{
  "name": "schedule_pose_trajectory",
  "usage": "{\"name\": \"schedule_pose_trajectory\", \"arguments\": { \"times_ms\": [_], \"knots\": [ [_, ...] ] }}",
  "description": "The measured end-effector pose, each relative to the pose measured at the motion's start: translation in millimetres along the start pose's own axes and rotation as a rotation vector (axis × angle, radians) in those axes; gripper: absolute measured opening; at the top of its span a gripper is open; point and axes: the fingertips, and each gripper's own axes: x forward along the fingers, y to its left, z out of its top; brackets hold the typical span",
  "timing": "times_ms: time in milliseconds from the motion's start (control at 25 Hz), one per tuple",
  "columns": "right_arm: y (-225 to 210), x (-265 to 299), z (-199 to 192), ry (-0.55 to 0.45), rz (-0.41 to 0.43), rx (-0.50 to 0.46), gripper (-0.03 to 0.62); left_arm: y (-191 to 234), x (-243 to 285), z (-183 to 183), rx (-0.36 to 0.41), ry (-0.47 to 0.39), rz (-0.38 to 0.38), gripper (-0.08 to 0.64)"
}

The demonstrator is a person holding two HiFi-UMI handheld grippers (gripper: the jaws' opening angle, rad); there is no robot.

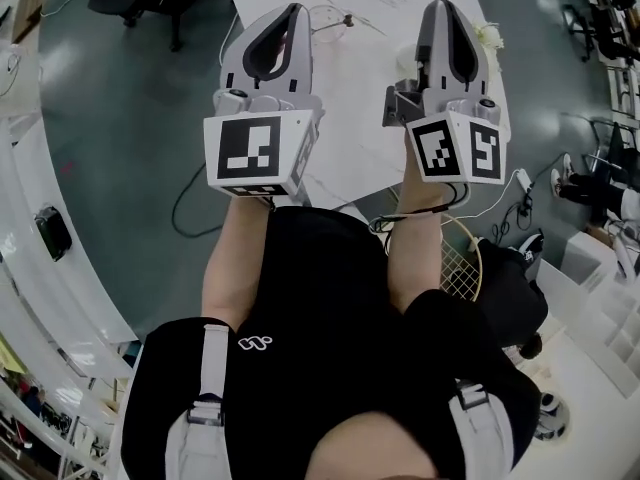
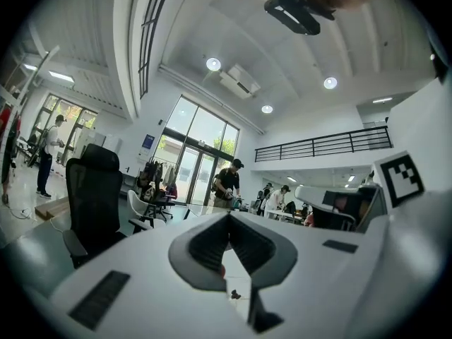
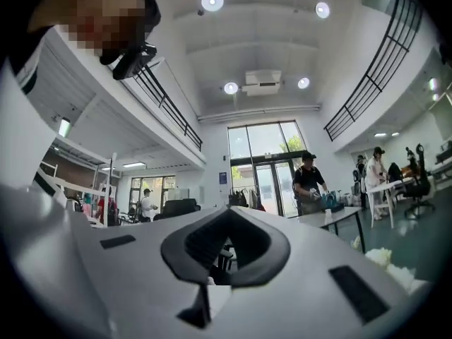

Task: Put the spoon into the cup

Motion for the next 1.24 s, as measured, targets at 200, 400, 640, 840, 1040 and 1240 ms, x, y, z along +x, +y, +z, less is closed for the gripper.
{"name": "schedule_pose_trajectory", "arguments": {
  "times_ms": [200,400,640,840,1040,1240],
  "knots": [
    [1.8,-5.0,-3.7,0.056,-0.011,-0.052,0.007,-12.1,4.2,11.0,0.025,-0.028,-0.02,0.017],
    [3.6,-10.6,-13.8,0.076,0.012,-0.029,0.006,-20.3,1.5,11.5,0.041,-0.026,-0.027,0.017],
    [8.5,-10.7,-14.9,0.085,0.034,-0.031,0.006,-22.2,-1.8,12.2,0.049,-0.019,-0.028,0.016],
    [12.8,-12.1,-13.8,0.083,0.056,-0.036,0.006,-22.4,-4.6,12.5,0.049,-0.024,-0.022,0.016],
    [17.4,-13.8,-14.1,0.083,0.074,-0.042,0.007,-23.3,-6.7,15.7,0.059,-0.036,-0.022,0.017],
    [21.6,-19.1,-14.4,0.086,0.094,-0.047,0.006,-25.2,-12.2,13.2,0.054,-0.033,-0.014,0.017]
  ]
}}
